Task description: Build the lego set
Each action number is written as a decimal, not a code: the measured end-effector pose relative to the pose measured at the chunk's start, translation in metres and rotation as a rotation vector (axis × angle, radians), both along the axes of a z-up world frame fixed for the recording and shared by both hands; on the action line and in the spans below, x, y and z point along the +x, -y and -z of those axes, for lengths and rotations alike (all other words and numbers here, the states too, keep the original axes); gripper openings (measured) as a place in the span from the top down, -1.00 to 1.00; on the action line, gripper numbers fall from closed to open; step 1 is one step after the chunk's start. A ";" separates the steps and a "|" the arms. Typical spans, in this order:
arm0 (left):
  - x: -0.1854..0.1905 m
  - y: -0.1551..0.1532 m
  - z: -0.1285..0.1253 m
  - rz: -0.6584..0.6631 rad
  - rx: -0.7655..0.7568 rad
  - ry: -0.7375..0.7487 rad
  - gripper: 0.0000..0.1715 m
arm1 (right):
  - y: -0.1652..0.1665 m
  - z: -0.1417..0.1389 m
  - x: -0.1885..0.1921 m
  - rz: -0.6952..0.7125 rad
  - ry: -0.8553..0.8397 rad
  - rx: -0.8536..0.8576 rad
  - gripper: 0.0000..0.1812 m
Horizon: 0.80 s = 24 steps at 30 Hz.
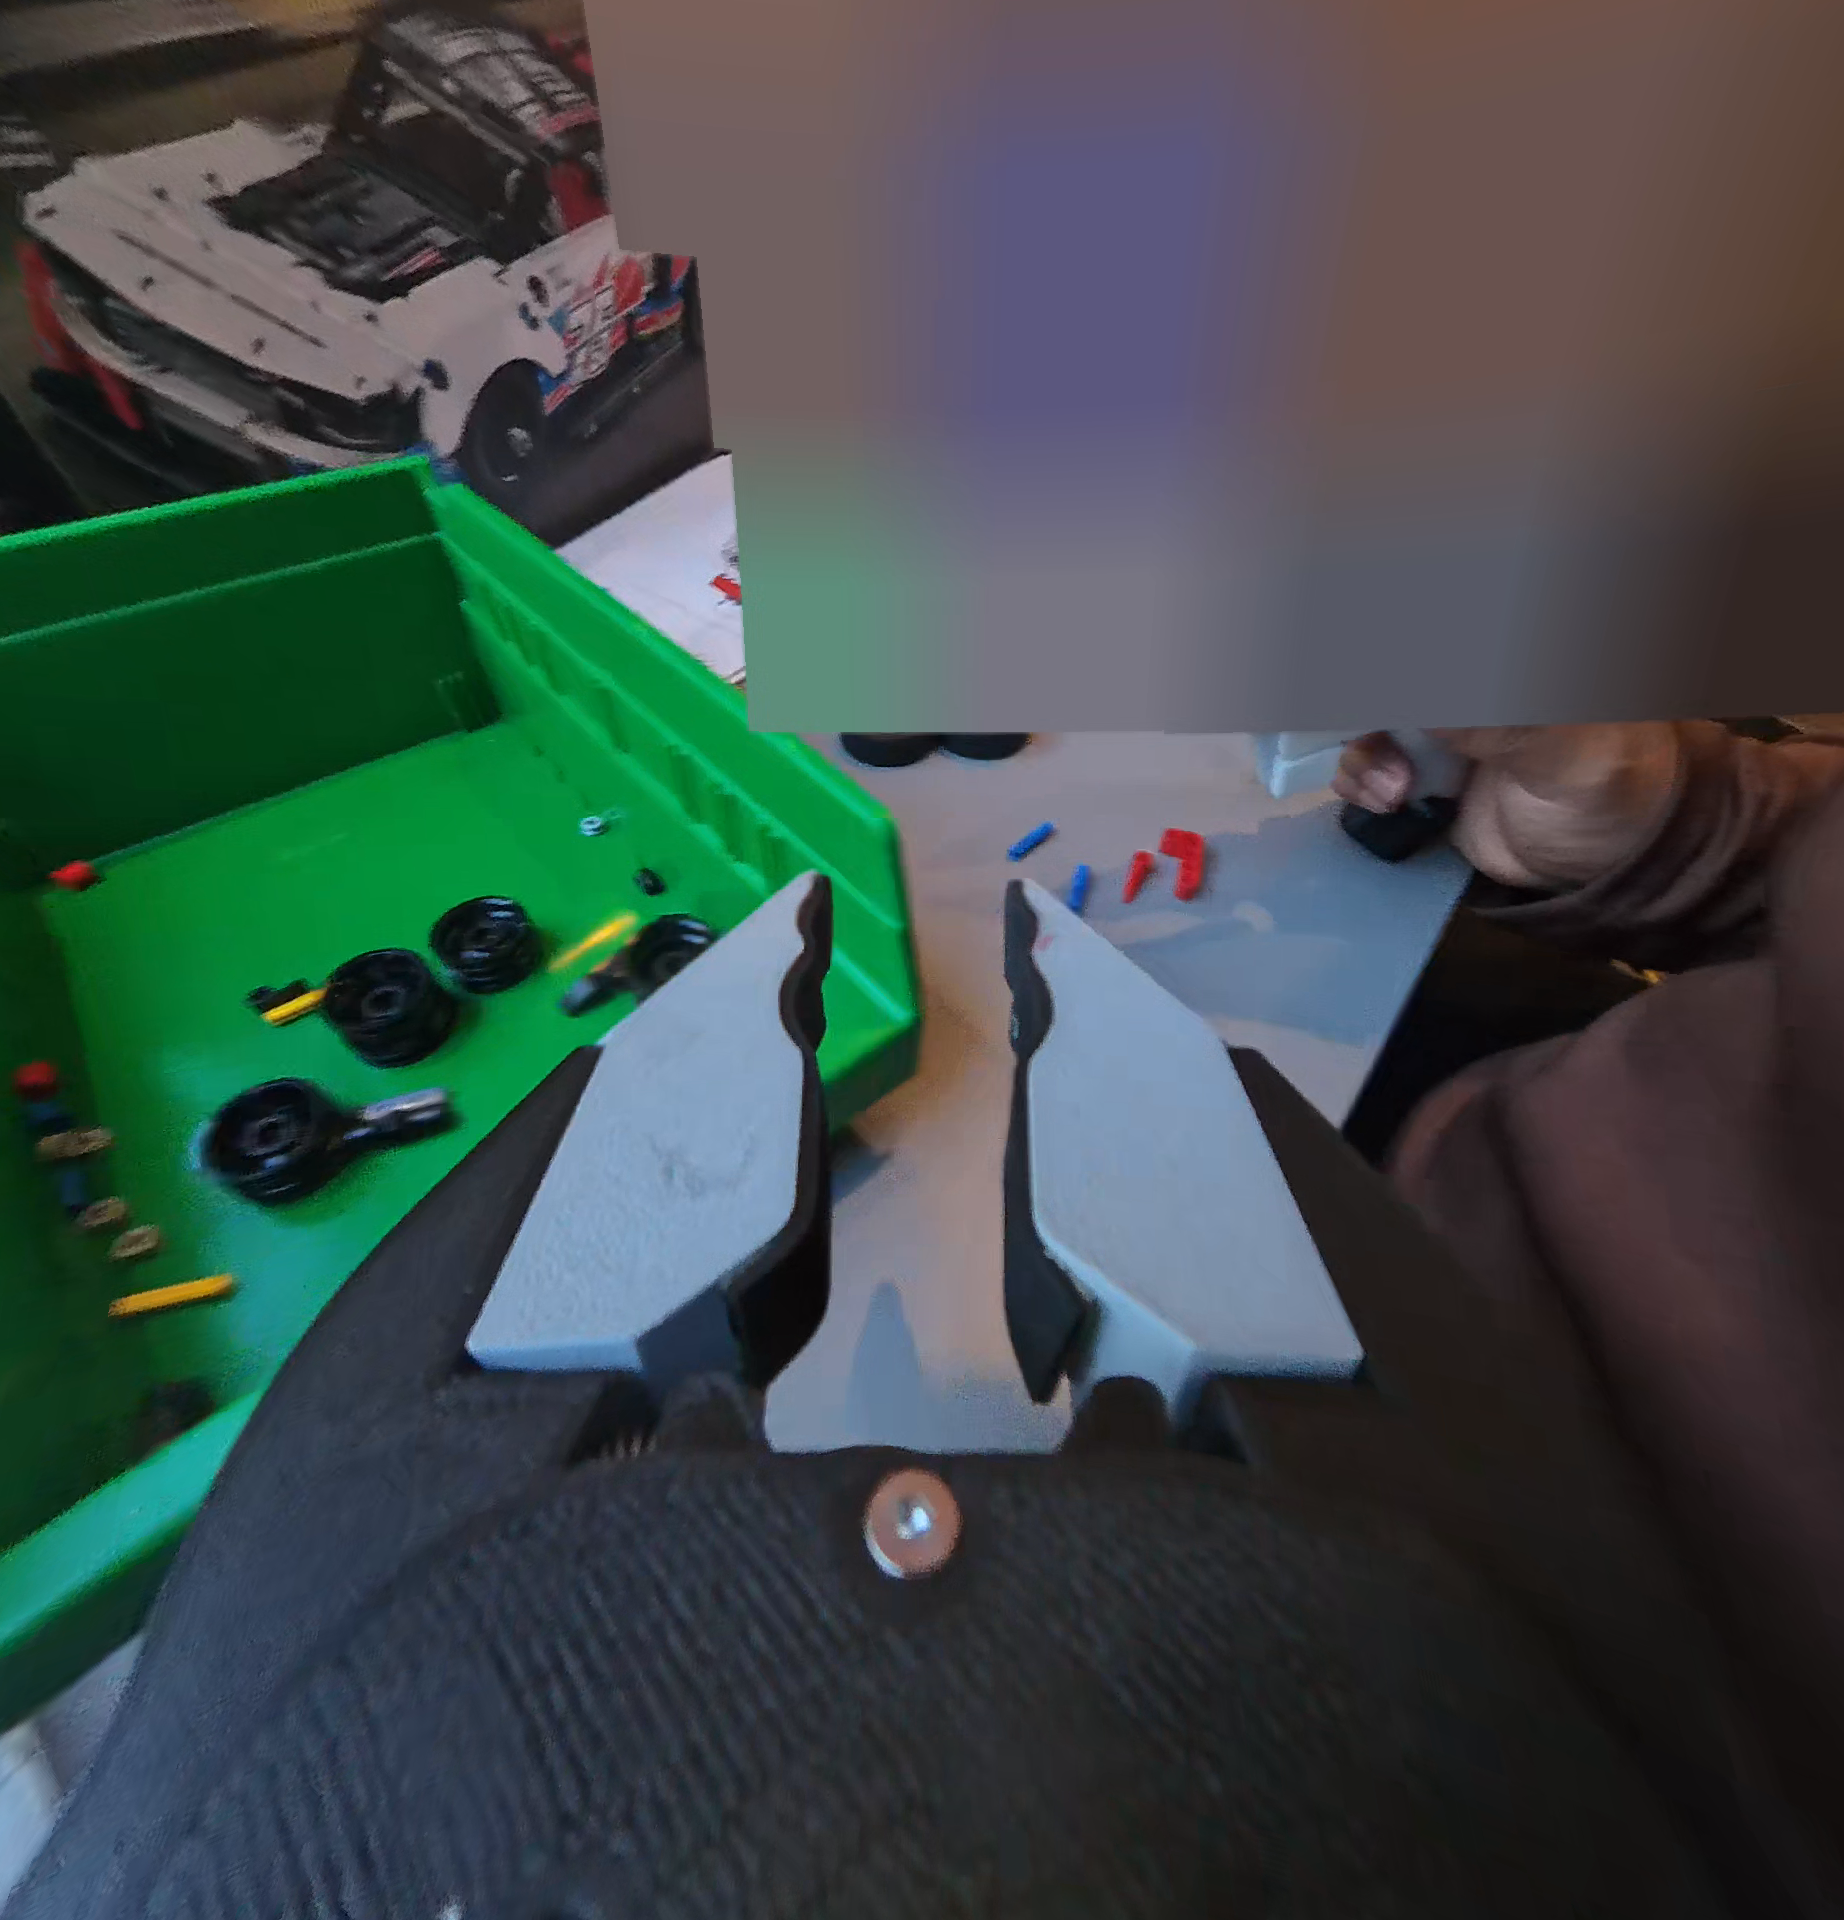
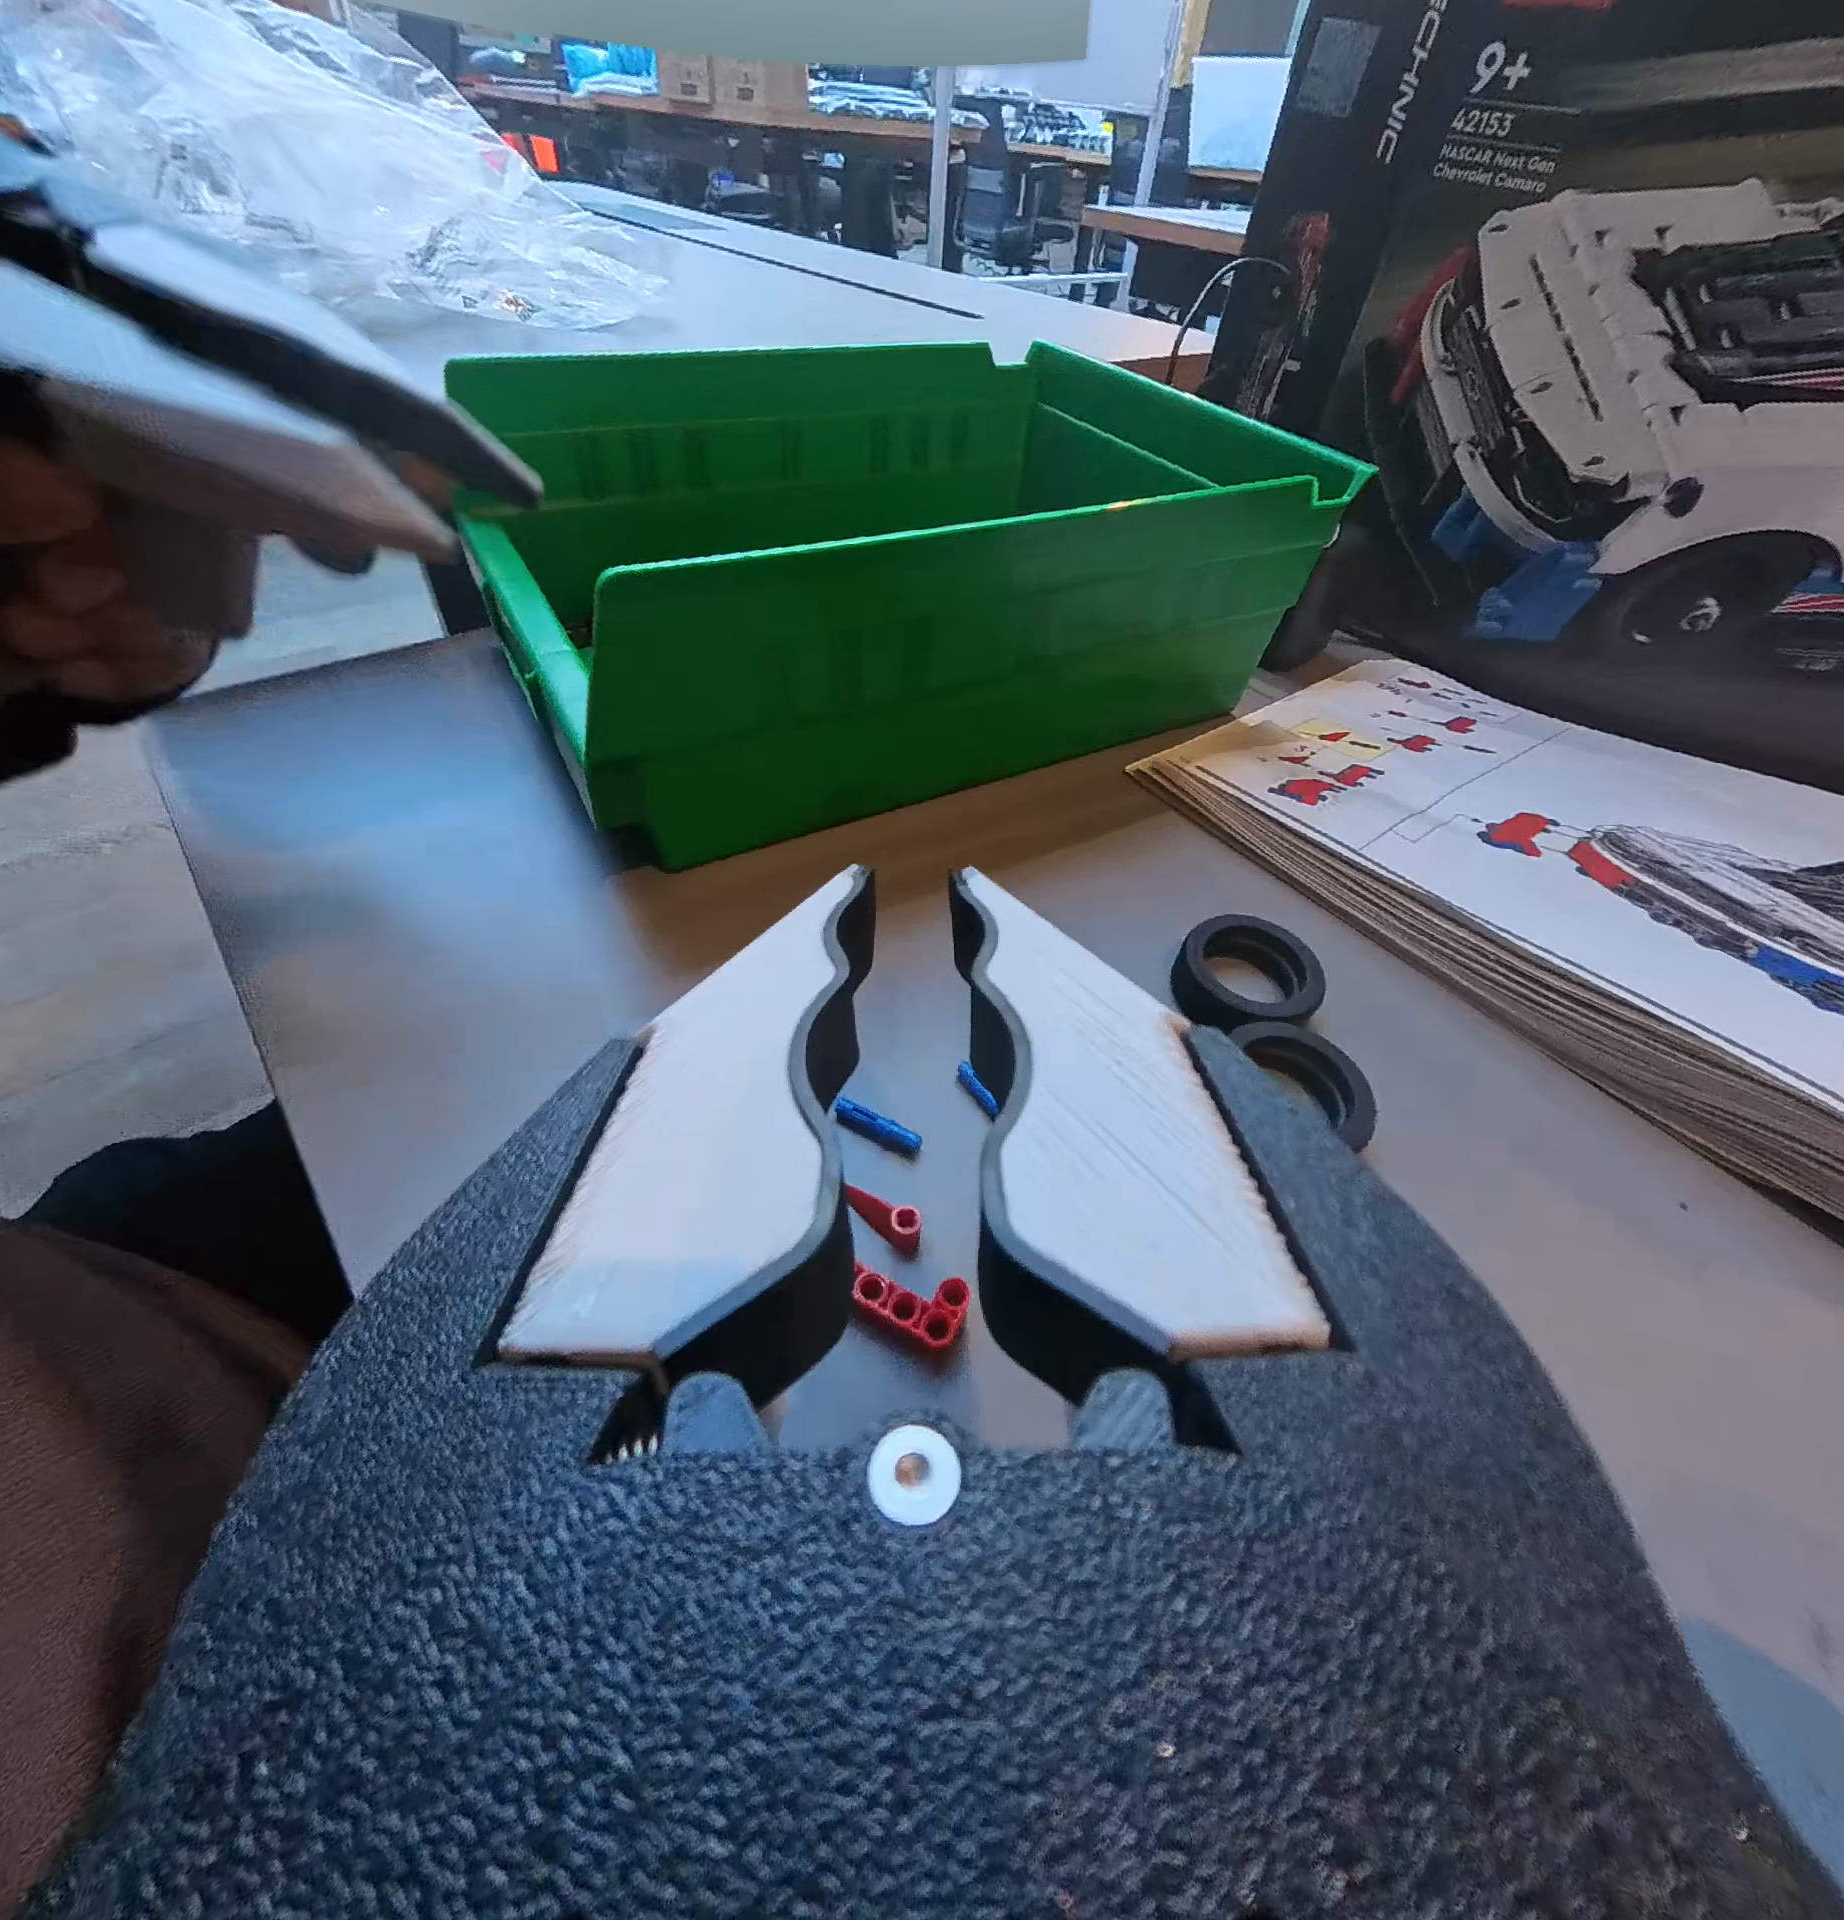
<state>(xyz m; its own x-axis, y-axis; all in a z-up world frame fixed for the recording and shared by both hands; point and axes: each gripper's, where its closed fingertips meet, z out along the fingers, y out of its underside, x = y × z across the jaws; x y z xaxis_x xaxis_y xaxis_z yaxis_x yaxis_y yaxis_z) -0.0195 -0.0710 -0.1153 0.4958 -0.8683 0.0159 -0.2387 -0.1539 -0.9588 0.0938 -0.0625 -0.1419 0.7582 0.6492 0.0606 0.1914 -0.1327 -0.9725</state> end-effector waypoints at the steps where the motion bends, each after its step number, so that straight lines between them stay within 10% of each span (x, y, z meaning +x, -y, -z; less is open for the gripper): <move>1: -0.008 -0.010 -0.004 -0.024 -0.014 -0.021 0.68 | 0.000 0.000 -0.001 -0.007 -0.001 -0.001 0.86; 15: -0.088 -0.115 0.009 -0.280 -0.220 -0.448 0.76 | 0.002 -0.008 0.003 -0.064 -0.121 -0.020 0.85; 24: -0.048 -0.081 0.063 0.171 -0.479 -0.802 0.82 | 0.006 -0.014 0.004 -0.077 -0.147 0.007 0.85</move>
